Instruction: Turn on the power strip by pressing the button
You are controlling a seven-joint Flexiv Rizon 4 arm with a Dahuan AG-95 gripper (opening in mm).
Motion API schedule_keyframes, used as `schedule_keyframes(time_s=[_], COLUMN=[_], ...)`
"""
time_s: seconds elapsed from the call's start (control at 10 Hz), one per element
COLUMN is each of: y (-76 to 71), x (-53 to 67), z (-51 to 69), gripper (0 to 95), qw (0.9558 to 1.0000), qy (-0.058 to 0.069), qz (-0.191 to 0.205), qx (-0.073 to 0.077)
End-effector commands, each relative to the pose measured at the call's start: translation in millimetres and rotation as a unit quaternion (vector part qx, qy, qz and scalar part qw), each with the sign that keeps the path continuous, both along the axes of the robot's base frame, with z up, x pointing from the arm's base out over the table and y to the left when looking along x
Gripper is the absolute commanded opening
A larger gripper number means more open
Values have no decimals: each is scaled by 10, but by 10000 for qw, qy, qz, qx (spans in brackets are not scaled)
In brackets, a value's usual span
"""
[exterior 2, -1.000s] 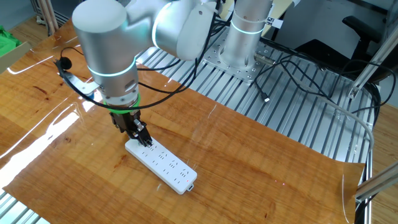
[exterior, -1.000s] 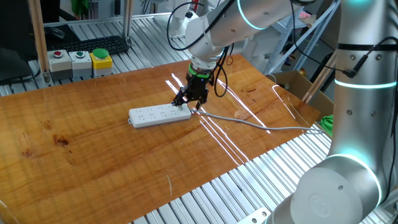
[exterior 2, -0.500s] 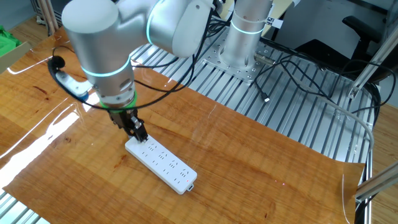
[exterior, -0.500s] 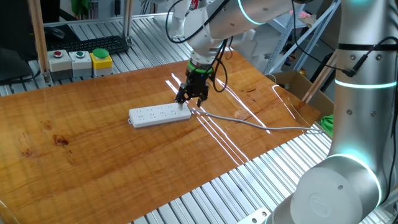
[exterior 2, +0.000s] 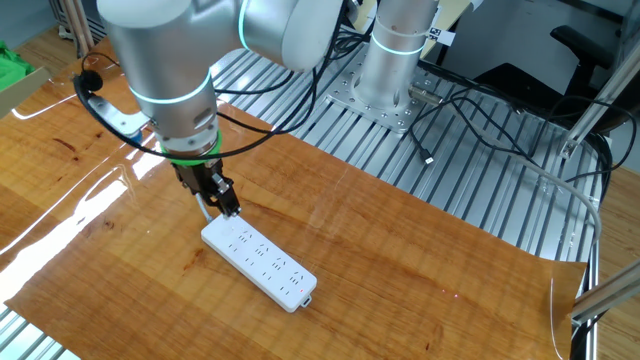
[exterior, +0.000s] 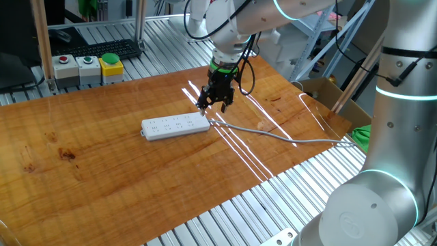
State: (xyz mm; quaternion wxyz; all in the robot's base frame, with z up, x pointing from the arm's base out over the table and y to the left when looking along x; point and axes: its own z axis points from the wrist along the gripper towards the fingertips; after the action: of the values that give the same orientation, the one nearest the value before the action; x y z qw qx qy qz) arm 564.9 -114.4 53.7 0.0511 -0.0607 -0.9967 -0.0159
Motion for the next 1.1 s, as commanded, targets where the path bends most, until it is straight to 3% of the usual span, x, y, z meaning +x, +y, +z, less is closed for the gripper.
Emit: schedule_keyframes(time_s=[0.1,0.4,0.7,0.9,1.0,1.1], y=[-11,-16,-15,-9,8,22], x=[-11,-14,-13,-21,-28,-53], z=[28,59,61,94,150,235], gripper=[760,760,760,380,380,190], qw=[10000,9998,9996,9996,9996,9996], qy=[-46,47,53,150,119,117], qz=[52,170,278,221,234,237], qx=[-10,-15,-9,27,68,122])
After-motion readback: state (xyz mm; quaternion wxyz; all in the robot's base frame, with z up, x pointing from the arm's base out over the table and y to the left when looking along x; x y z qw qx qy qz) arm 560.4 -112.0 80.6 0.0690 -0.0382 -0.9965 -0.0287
